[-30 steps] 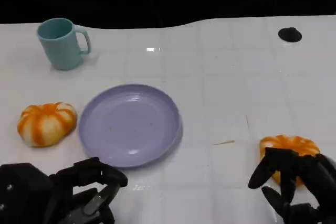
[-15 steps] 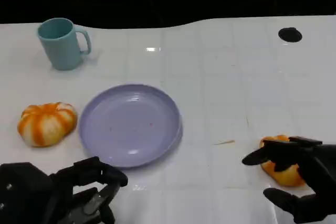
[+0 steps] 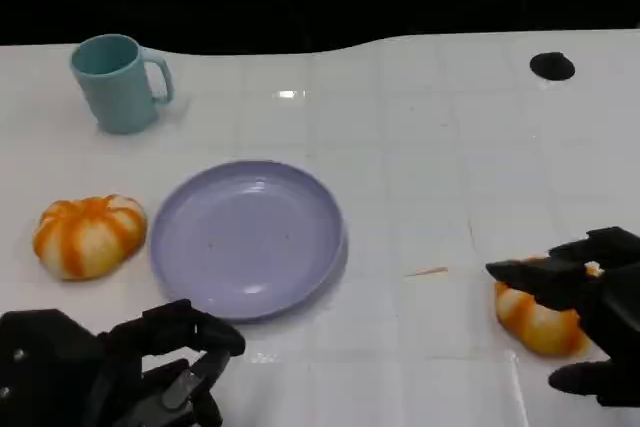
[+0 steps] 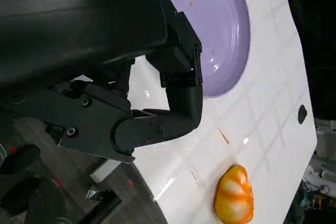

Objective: Grasp the bread from the table and place it into the plate.

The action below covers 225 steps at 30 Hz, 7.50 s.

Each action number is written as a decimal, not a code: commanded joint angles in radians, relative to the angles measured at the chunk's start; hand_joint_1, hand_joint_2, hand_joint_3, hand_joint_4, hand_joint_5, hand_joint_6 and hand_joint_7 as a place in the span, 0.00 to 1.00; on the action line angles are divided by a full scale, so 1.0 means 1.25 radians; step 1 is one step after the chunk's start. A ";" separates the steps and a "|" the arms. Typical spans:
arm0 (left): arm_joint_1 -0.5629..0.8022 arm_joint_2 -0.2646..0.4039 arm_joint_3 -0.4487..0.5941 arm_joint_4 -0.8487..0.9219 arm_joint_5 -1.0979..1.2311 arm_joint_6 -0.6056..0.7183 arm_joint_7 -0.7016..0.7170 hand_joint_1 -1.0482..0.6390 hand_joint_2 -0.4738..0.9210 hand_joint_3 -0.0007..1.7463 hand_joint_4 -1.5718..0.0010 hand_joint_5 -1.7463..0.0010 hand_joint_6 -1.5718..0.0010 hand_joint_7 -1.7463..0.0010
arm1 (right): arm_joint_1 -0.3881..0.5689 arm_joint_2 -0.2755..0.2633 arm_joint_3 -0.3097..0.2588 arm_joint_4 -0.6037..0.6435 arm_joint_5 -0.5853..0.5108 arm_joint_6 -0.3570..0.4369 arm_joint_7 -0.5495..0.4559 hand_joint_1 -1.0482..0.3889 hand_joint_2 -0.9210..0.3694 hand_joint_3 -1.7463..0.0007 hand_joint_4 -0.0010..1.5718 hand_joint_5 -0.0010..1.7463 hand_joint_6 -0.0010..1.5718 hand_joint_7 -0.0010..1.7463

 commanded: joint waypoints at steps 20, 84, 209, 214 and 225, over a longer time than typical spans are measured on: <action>-0.003 0.000 0.002 0.002 0.002 -0.013 0.005 0.38 1.00 0.29 0.60 0.00 0.62 0.25 | -0.131 -0.021 0.079 0.245 -0.114 -0.017 -0.042 0.47 0.14 0.99 0.02 0.28 0.23 0.00; 0.006 -0.007 -0.002 -0.012 0.012 -0.014 0.007 0.36 1.00 0.27 0.59 0.04 0.58 0.28 | -0.393 0.025 0.193 0.795 0.014 -0.297 -0.687 0.71 0.54 0.27 0.62 1.00 0.62 0.72; 0.057 -0.006 -0.029 -0.053 -0.031 -0.020 -0.001 0.39 1.00 0.30 0.59 0.00 0.61 0.27 | -0.270 0.249 0.189 0.537 0.387 -0.402 -0.302 0.54 0.33 0.36 0.40 0.99 0.41 0.74; 0.052 -0.004 -0.029 -0.051 -0.030 -0.018 -0.002 0.38 1.00 0.30 0.59 0.00 0.61 0.27 | -0.212 0.197 0.149 0.478 0.405 -0.407 -0.267 0.53 0.35 0.32 0.45 0.99 0.43 0.77; 0.045 -0.006 -0.024 -0.048 -0.039 -0.006 0.001 0.38 1.00 0.30 0.59 0.00 0.61 0.26 | -0.103 0.128 0.070 0.421 0.431 -0.447 -0.240 0.57 0.48 0.21 0.51 0.96 0.51 0.78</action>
